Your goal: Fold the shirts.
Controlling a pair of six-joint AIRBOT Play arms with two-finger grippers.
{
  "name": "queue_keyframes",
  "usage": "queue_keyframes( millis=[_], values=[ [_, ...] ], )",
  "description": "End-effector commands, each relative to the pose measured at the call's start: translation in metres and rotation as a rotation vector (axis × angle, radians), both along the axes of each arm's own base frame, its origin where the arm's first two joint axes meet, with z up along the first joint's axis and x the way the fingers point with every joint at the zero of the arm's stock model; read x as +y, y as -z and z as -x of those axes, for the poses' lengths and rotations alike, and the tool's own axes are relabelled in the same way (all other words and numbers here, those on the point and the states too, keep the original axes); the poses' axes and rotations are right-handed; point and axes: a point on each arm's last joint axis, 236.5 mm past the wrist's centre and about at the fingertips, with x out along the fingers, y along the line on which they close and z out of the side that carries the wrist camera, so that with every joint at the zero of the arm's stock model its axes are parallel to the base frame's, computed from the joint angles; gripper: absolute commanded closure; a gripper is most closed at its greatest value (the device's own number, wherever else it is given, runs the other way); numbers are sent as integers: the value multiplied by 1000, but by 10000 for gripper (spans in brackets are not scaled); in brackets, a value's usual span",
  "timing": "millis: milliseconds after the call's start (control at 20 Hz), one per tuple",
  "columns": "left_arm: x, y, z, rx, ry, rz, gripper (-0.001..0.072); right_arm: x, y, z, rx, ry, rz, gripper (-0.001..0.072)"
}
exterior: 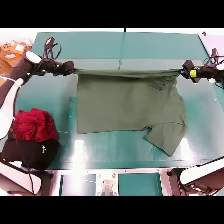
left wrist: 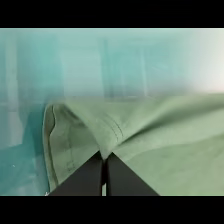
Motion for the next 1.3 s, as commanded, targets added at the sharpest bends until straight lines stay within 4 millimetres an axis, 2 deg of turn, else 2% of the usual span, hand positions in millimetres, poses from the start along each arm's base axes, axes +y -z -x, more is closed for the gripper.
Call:
queue_keyframes(
  millis=[0, 150, 300, 400, 600, 650, 700, 750, 850, 950, 1000, 1050, 1100, 1250],
  values=[
    [-3, 17, 1, 35, 1, 12, 681, -13, 23, -5, 22, -27, 31, 698],
    [-14, 37, 31, 144, 83, 4, 682, -18, 43, 29, 152, -98, 33, 699],
    [-25, 74, 71, 286, 120, 15, 682, -16, 69, 63, 286, -166, 56, 699],
    [-30, 90, 87, 335, 136, 9, 682, -14, 78, 71, 315, -170, 51, 699],
    [-31, 90, 87, 340, 127, 19, 679, -14, 78, 71, 315, -170, 49, 696],
    [-32, 89, 87, 349, 112, 32, 546, -14, 78, 72, 316, -170, 49, 579],
    [-33, 85, 87, 356, 118, 37, 206, -16, 75, 74, 325, -169, 37, 455],
    [-32, 75, 87, 364, 120, 48, 170, -19, 68, 78, 336, -177, 25, 447],
    [-23, 48, 90, 374, 165, 62, 186, -33, 46, 92, 364, -160, -14, 446],
    [-3, 22, 98, 415, 171, 57, 187, -51, 24, 112, 374, -128, -36, 451],
    [9, 14, 106, 442, 165, 33, 231, -56, 16, 124, 383, -121, -49, 491],
    [18, 10, 117, 468, 169, 1, 431, -58, 10, 138, 397, -113, -63, 661],
    [24, 9, 128, 496, 186, -38, 665, -57, 7, 152, 410, -102, -73, 698],
    [15, -1, 153, 521, 212, -63, 682, -43, 7, 203, 464, -68, -95, 698]
  ],
)
